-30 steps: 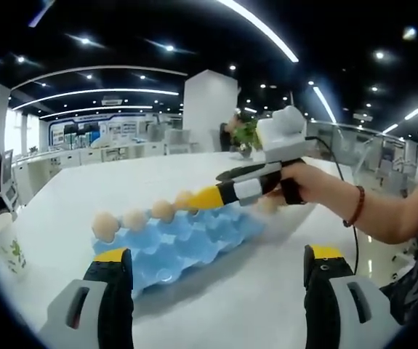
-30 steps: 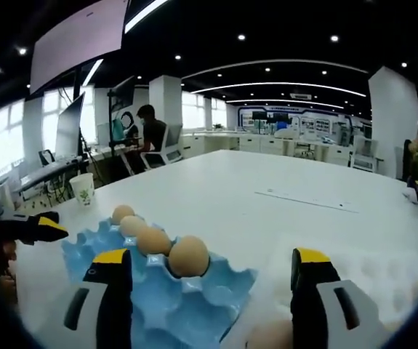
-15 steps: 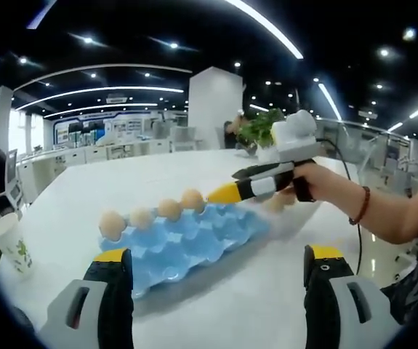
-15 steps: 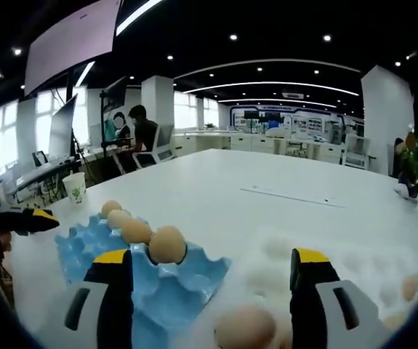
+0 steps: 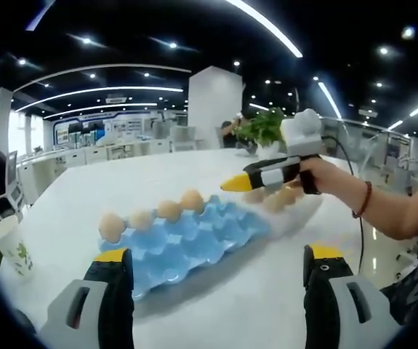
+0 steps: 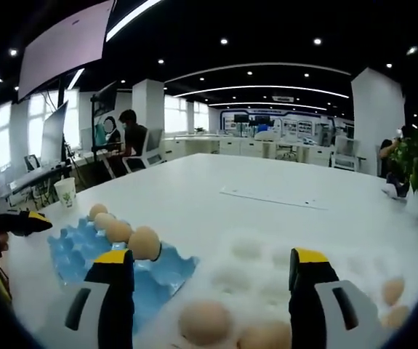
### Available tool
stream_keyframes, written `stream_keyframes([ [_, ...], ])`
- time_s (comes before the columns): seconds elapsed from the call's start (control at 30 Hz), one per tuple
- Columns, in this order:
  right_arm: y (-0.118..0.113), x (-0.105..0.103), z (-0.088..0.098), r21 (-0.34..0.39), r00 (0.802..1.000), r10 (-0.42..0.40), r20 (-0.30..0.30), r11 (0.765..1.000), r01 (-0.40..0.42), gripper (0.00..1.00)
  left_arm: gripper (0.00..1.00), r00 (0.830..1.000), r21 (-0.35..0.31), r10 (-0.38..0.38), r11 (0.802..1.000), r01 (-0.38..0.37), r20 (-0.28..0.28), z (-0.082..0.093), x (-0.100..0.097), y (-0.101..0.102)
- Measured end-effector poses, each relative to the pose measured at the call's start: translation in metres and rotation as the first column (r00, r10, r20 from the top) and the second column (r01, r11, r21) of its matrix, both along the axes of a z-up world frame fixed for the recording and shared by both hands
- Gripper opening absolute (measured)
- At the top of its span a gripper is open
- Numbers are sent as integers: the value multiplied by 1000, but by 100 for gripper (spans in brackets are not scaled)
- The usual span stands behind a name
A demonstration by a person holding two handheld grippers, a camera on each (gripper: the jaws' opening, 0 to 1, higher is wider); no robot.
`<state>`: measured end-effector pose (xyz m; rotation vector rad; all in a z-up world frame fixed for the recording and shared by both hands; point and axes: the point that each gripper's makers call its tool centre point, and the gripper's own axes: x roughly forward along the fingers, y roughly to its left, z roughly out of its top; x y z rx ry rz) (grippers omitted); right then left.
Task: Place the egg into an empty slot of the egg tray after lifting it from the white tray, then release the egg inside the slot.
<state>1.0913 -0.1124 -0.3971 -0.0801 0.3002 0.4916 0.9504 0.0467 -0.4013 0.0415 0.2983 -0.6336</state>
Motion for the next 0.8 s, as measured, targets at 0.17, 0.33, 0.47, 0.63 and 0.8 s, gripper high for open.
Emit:
stream_keyframes([
  [0.17,-13,-1,0,-3,1000,-14,4,1000,14,91,99,1000,14,10,1000,-10,2,0,0,2],
  [0.33,-27,-1,0,-3,999,-37,3,999,37,91,99,1000,12,21,1000,-21,1,0,1,3],
  [0.47,-40,0,0,-1,998,-56,5,998,56,90,99,1000,13,21,1000,-21,4,1,1,2],
  [0.63,-58,0,3,5,996,-89,16,996,89,90,99,1000,25,25,999,-25,8,1,2,2],
  [0.8,-76,0,4,-7,993,-117,25,993,117,89,99,1000,24,24,999,-25,8,1,2,1],
])
